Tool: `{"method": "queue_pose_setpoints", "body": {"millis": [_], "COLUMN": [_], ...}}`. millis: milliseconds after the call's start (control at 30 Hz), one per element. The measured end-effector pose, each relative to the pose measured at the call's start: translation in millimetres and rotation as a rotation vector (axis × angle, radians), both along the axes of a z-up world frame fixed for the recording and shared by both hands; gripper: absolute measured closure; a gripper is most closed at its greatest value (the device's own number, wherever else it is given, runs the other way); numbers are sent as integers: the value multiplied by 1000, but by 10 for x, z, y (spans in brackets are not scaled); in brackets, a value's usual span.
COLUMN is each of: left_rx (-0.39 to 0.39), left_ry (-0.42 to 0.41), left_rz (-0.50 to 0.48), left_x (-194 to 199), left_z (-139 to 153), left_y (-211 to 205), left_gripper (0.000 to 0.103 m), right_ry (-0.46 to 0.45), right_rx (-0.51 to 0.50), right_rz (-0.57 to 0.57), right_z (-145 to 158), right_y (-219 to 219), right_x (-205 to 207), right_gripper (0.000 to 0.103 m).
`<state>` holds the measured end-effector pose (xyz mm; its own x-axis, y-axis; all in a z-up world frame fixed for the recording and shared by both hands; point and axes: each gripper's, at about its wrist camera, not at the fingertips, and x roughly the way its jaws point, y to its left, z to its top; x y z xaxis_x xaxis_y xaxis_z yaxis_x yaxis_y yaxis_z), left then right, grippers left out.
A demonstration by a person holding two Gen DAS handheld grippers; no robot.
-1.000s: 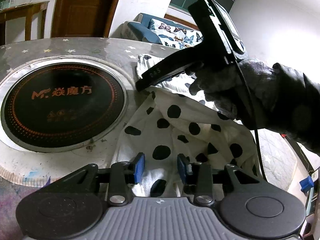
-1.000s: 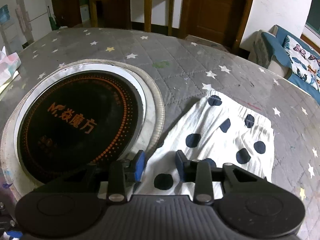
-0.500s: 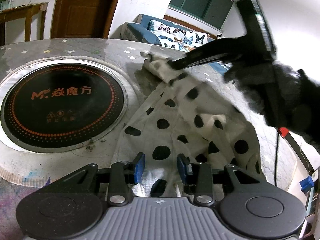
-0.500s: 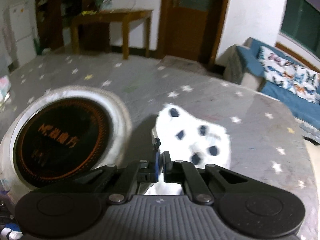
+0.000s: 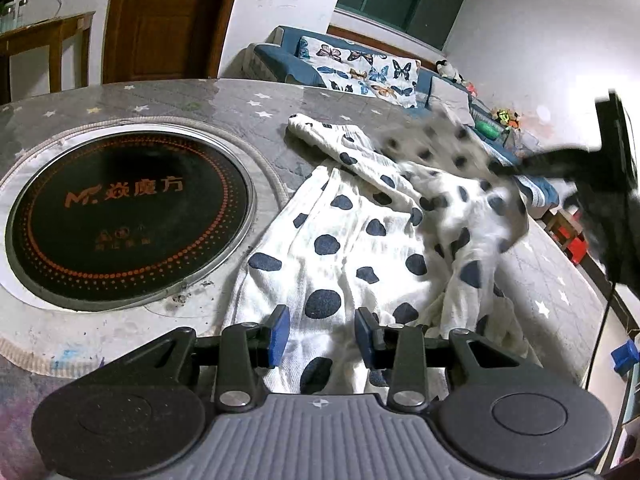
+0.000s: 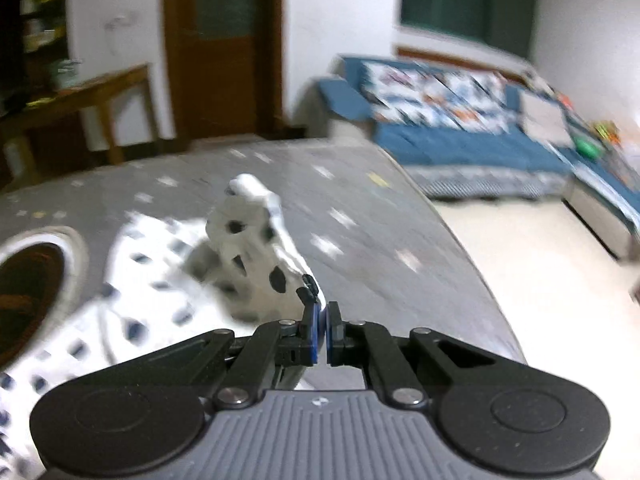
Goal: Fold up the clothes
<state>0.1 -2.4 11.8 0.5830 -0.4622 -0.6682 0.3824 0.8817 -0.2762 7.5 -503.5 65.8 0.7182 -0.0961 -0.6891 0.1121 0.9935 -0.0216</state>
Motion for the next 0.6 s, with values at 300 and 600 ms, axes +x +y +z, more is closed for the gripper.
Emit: {"method": "queue_pose_setpoints", "body": {"millis": [300, 600], "left_rx": [24, 70], "left_ry": [-7, -53], "left_rz": [15, 137], "left_x": [40, 186], "left_z": [90, 163], "left_y": [-15, 196], "left_gripper": [58, 53], "right_ry": [39, 84], "right_rx": [-29, -2], "right_rz": [-50, 29], "right_z": [-193, -392], "right_y": [-159, 61], "right_x": [4, 569], "right_gripper": [85, 76]}}
